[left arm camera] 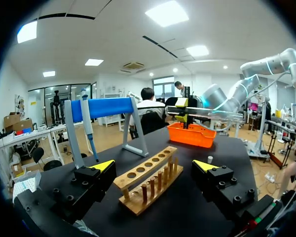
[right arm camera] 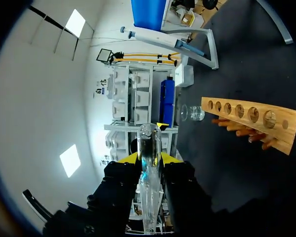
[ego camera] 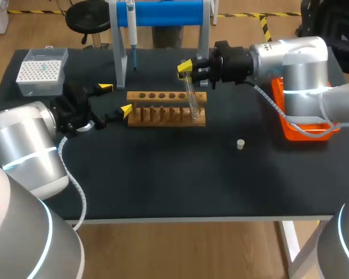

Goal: Invert the test tube, pick up the pipette, mount the tip to pipette, aspirate from beaker and dispense into the tube, eject the tip, return the pipette, and cap with the stopper.

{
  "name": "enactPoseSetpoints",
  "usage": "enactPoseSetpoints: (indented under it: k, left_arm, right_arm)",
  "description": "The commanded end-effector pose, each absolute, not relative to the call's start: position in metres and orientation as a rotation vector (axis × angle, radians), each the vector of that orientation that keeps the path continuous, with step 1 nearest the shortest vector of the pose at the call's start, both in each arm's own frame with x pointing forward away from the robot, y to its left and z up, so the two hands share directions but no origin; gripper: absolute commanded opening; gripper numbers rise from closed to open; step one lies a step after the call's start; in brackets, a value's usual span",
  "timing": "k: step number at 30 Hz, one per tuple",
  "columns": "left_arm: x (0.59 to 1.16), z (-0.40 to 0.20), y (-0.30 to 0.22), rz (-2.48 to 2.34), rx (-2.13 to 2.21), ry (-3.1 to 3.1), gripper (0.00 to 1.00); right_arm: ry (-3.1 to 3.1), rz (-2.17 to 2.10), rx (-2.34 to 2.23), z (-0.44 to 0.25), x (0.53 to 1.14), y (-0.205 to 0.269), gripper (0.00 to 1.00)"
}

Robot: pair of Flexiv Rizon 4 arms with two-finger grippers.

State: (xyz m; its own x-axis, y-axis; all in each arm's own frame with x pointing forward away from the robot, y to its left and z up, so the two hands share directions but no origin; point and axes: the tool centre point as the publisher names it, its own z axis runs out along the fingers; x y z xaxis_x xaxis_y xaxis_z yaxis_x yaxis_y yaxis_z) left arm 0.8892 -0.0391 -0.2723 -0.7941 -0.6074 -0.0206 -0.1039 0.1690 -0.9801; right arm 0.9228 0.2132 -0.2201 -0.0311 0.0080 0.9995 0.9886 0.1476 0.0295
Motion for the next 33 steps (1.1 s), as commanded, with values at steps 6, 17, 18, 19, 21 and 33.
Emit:
enactPoseSetpoints:
  k: [6,17,18,19,21,33]
  left_arm:
    - [0.8884,-0.273,-0.0415,-1.655,-0.677,2.036,1.0]
    - [0.8884,-0.273,-0.0415,-1.655,-0.677,2.036,1.0]
    - [0.8884,-0.273,-0.0415,-1.655,-0.677,2.036,1.0]
    - [0.8884,-0.273,-0.0415,-1.655,-0.677,2.036,1.0]
    - [0.8884,-0.273,-0.0415,-1.655,-0.677,2.036,1.0]
    - [0.8884,-0.273,-0.0415,-1.655,-0.677,2.036,1.0]
  right_arm:
    - [-1.289,-1.125,-1.087,-0.2202,0.9206,0.2125,0.0]
    - [-1.303,-1.128,-1.077,-0.2163,0.9179,0.2112,0.0]
    - [-1.303,-1.128,-1.077,-0.2163,0.9179,0.2112,0.0]
    - [-1.303,-1.128,-1.077,-0.2163,0.9179,0.2112,0.0]
    - [-1.303,-1.128,-1.077,-0.2163,0.9179,0.2112,0.0]
    - [-1.303,-1.128,-1.077,-0.2163,0.9179,0.2112,0.0]
